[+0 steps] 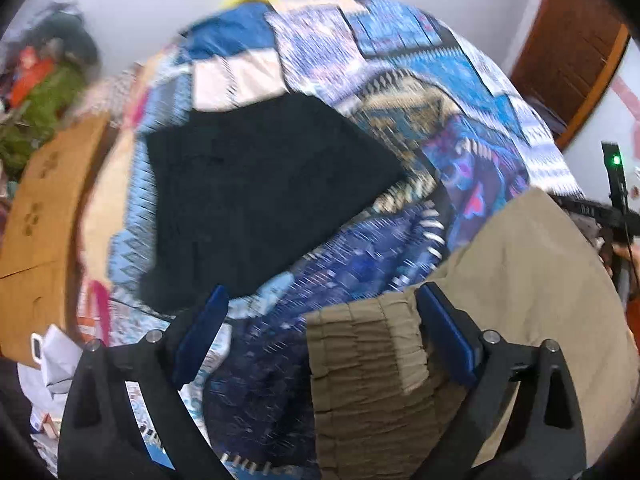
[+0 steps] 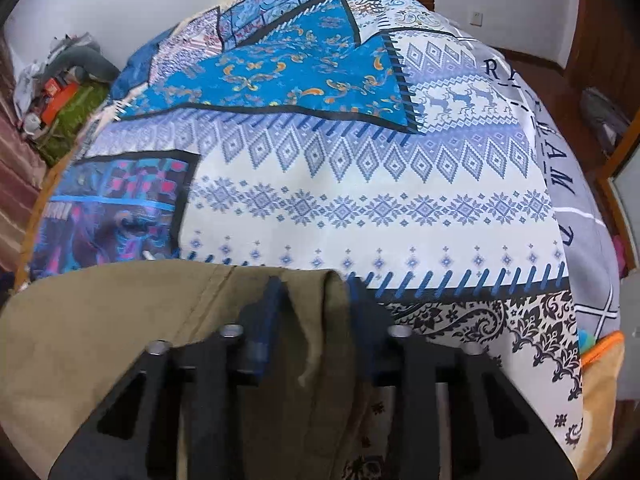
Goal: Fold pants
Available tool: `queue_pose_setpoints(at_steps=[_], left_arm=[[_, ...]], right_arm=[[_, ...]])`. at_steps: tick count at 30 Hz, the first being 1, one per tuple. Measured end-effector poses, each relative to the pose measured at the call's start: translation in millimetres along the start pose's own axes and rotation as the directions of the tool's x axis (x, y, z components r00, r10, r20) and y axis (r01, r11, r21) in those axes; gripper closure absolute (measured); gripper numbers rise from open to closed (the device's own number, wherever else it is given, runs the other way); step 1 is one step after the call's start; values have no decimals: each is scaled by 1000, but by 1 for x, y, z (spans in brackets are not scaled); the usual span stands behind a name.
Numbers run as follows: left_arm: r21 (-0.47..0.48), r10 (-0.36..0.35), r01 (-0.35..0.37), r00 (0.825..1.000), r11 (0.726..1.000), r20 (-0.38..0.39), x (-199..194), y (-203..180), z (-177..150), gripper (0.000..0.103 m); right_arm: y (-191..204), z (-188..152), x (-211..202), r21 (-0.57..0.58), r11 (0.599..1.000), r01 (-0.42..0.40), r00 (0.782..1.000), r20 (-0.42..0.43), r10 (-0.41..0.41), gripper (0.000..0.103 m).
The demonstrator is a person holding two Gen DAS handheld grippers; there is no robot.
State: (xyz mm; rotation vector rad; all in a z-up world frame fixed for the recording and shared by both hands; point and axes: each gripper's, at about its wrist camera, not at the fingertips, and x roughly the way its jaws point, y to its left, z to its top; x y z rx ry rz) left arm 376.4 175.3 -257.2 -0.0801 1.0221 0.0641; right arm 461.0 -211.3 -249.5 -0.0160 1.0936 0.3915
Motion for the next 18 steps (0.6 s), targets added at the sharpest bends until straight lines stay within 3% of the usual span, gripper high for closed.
queue_pose_setpoints(at_steps=[3, 7, 10, 11, 12, 15, 18], left_arm=[[-20, 75, -75, 997, 997, 34, -1, -2, -6, 6], [-13, 151, -151, 987, 988, 47, -8, -7, -7, 6], [4, 293, -296, 946, 955, 138, -41, -13, -5, 11], [8, 293, -300, 938, 954, 184, -57, -14, -5, 10], [10, 254, -262, 944, 965, 210, -74, -13, -6, 9], [8, 140, -146, 962, 989, 236, -107, -12, -6, 3], [11, 101, -107, 966, 994, 239, -124, -16, -5, 3]], right_arm=[[10, -5, 6, -92, 993, 73, 997, 12, -72, 87], [34, -4, 6, -252, 946, 203, 979, 22, -204, 90], [40, 0, -16, -270, 930, 250, 968, 34, -250, 89], [43, 0, -26, -262, 929, 263, 965, 58, -257, 86], [47, -2, -49, -243, 934, 262, 964, 108, -242, 81], [63, -9, -98, -214, 961, 176, 972, 194, -135, 55], [91, -19, -139, -236, 968, 91, 967, 252, -29, 43]])
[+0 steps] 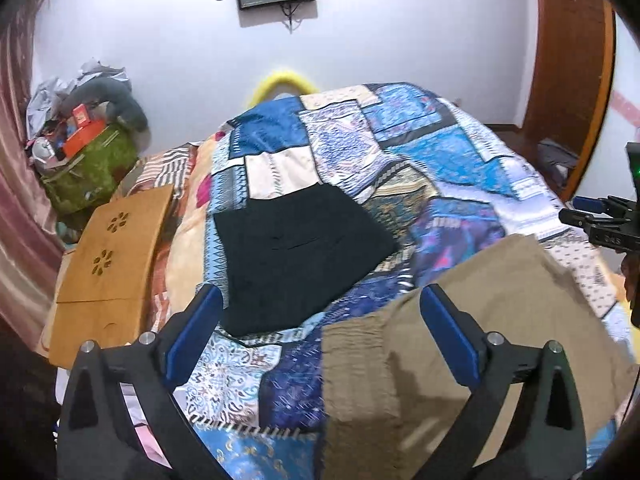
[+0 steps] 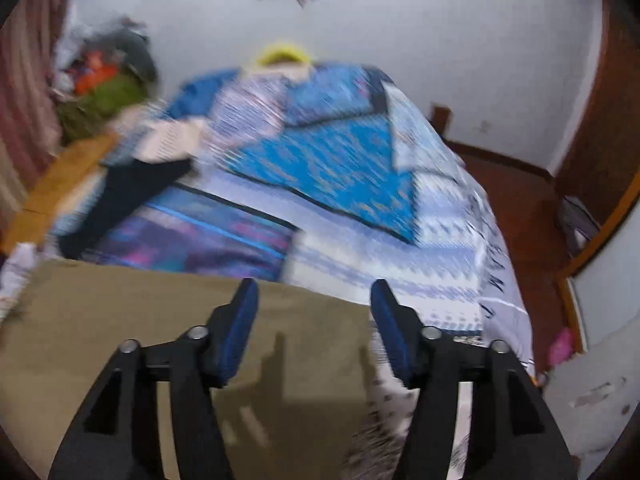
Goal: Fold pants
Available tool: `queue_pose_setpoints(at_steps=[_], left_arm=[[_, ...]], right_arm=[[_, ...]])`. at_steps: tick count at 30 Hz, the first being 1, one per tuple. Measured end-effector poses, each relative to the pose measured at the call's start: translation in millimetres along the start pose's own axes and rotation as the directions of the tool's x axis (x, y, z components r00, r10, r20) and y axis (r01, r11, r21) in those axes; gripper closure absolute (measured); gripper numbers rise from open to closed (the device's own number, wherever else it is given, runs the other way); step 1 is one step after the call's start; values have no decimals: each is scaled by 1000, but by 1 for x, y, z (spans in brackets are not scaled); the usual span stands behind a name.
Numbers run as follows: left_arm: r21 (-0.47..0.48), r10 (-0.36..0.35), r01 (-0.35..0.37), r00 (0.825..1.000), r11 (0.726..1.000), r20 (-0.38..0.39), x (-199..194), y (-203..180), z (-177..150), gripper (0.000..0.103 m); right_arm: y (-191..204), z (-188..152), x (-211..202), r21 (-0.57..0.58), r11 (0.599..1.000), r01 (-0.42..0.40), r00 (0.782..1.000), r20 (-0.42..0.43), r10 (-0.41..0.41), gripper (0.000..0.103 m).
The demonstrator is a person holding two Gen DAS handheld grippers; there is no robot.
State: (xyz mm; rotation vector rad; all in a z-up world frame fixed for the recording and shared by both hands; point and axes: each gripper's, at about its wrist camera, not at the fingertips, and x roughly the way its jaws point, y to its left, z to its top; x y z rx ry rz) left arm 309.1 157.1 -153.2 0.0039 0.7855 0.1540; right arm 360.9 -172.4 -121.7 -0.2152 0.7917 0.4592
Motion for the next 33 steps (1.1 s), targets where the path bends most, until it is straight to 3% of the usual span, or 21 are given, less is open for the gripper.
queue_pose_setpoints(at_steps=[2, 4, 6, 11, 14, 18, 19, 20, 24, 33], left_arm=[[-15, -33, 33, 999, 999, -13, -3, -3, 2, 3], [-22, -70, 69, 997, 997, -44, -2, -9, 1, 3], [-16, -85, 84, 994, 996, -71, 3, -17, -1, 3], [-35, -137, 133, 977, 990, -163, 29, -29, -10, 3], [-20, -94, 92, 973, 996, -210, 46, -38, -23, 3], [35, -71, 85, 950, 996, -304, 68, -51, -49, 3], [46, -62, 80, 949, 996, -308, 69, -52, -55, 2], [55, -46, 64, 960, 996, -276, 64, -53, -61, 1], [72, 6, 12, 972, 997, -236, 50, -51, -70, 0], [59, 2, 11, 973, 998, -229, 19, -42, -94, 0]], right_arm=[[26, 8, -15, -11, 998, -63, 998, 23, 63, 32], [47, 14, -24, -24, 994, -107, 994, 32, 108, 15], [68, 13, -24, -37, 987, -153, 988, 21, 154, 8], [100, 7, 13, -66, 974, -216, 974, -84, 210, 8], [107, -2, 39, -66, 982, -179, 976, -141, 168, 8], [101, -23, 59, 17, 972, -233, 930, -288, 227, 8], [98, -27, 58, 23, 971, -238, 924, -305, 233, 8], [97, -31, 55, 15, 970, -241, 919, -317, 234, 8], [82, -42, 34, 7, 973, -231, 922, -319, 221, 8], [68, -84, -11, -4, 987, -162, 946, -285, 154, 5]])
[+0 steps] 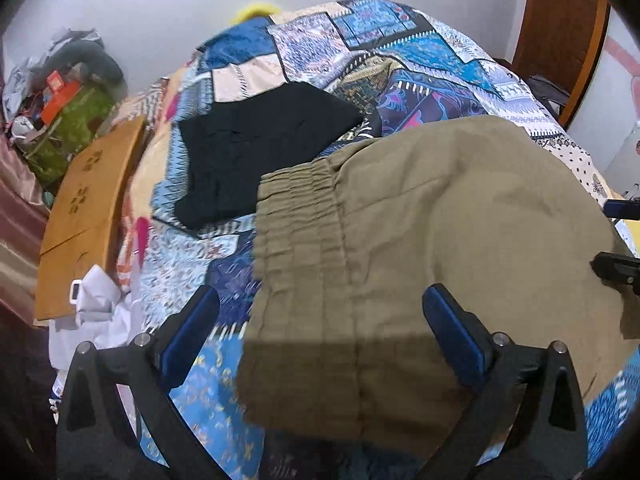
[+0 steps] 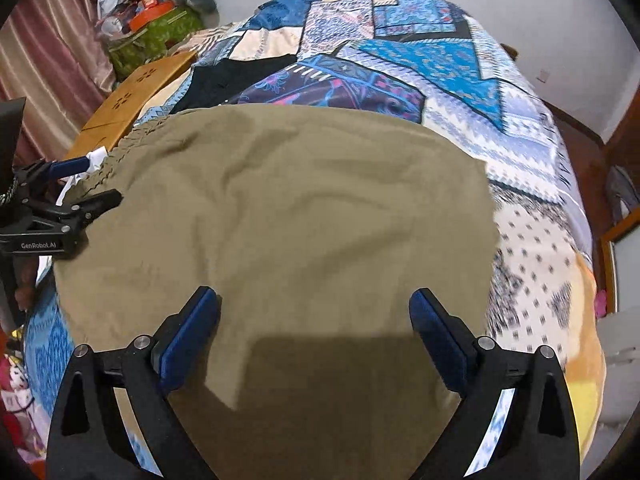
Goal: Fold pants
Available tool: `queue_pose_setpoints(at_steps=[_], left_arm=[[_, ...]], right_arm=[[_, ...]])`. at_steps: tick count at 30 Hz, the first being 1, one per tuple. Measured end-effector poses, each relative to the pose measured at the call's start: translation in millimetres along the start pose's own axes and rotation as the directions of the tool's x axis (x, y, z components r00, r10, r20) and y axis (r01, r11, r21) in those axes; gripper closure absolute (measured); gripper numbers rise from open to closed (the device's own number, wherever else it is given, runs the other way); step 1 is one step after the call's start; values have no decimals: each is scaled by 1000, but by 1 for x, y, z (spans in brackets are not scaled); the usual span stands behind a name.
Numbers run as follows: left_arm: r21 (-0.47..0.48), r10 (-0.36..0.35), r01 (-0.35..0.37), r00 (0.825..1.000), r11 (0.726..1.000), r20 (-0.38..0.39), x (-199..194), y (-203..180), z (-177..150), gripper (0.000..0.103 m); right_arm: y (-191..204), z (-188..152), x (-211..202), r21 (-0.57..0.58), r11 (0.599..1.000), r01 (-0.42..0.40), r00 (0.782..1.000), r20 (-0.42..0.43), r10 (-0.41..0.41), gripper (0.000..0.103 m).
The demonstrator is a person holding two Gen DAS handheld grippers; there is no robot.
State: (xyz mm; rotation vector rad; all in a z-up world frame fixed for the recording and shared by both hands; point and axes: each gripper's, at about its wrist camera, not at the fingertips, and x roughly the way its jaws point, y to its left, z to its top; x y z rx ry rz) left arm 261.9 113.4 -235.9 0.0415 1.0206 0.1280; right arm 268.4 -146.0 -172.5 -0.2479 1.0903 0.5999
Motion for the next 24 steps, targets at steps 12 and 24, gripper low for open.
queue_pose_setpoints(at_steps=[12, 24], left_arm=[[-46, 19, -17, 999, 999, 32, -28, 3, -33, 0], [-201, -45, 44, 999, 979, -4, -51, 27, -46, 0]], right_arm=[[-2, -54, -30, 109, 994, 30, 998, 56, -37, 5], [23, -47, -60, 48, 998, 46, 984, 169, -53, 5]])
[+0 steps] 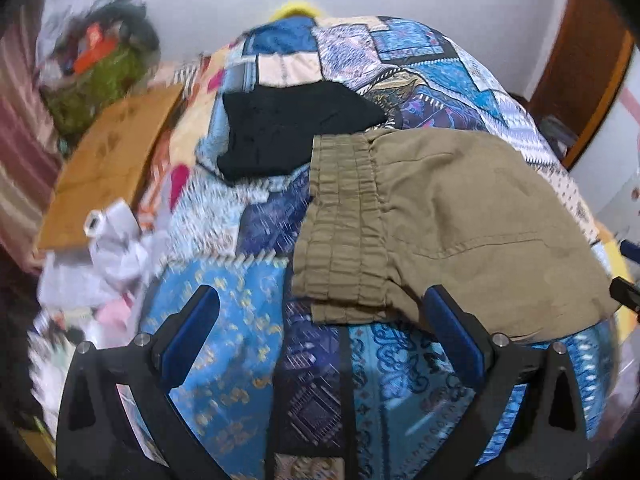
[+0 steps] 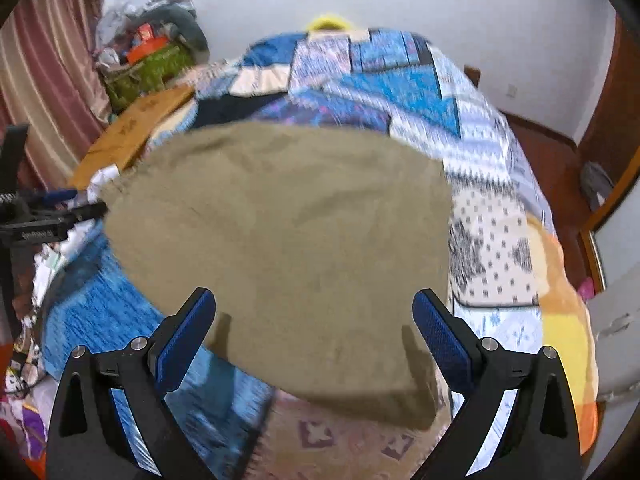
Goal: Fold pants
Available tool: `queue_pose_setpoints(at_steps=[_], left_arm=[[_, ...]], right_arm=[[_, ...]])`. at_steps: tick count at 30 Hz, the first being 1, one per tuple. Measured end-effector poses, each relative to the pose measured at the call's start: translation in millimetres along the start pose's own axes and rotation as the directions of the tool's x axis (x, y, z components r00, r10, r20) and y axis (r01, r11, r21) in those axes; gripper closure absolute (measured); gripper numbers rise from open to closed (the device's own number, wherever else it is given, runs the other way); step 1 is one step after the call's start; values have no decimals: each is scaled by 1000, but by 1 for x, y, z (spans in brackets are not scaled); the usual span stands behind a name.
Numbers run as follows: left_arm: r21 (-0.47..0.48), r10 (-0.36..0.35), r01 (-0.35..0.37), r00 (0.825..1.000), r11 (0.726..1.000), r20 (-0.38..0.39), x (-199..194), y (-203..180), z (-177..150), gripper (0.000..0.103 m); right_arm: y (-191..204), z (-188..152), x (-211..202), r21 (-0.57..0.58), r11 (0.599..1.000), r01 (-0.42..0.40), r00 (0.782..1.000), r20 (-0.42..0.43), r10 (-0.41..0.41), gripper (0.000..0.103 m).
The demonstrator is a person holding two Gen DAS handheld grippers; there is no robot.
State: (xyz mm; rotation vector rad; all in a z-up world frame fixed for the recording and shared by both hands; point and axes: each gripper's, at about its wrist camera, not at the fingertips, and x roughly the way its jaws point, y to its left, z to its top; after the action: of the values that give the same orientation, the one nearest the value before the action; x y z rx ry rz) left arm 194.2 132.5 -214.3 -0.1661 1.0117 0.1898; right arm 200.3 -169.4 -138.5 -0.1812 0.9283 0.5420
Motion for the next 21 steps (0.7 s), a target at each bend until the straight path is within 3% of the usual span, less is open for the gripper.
queue_pose_setpoints(at_steps=[6, 10, 13, 16, 19, 21], left_arm=[[-94, -166, 160, 984, 983, -66, 5, -1, -14, 0], [-139, -330, 312, 935, 940, -129, 20, -6, -20, 0], [-147, -338, 318, 931, 937, -141, 32, -7, -16, 0], [-197, -376, 346, 916, 917, -139, 40, -3, -8, 0], [-269, -436, 393, 892, 879, -122, 47, 4, 3, 0], [-311, -502, 454, 860, 835, -91, 49, 8, 8, 0]], right_arm=[[16, 8, 10, 15, 1000, -21, 999, 37, 21, 5], [23, 1, 28, -29, 999, 40, 999, 6, -40, 5], [21, -7, 40, -23, 1000, -7, 998, -61, 6, 5], [20, -12, 38, -36, 999, -23, 999, -40, 22, 5], [19, -14, 38, -33, 999, -33, 999, -37, 32, 4], [20, -15, 38, -34, 999, -41, 999, -31, 40, 2]])
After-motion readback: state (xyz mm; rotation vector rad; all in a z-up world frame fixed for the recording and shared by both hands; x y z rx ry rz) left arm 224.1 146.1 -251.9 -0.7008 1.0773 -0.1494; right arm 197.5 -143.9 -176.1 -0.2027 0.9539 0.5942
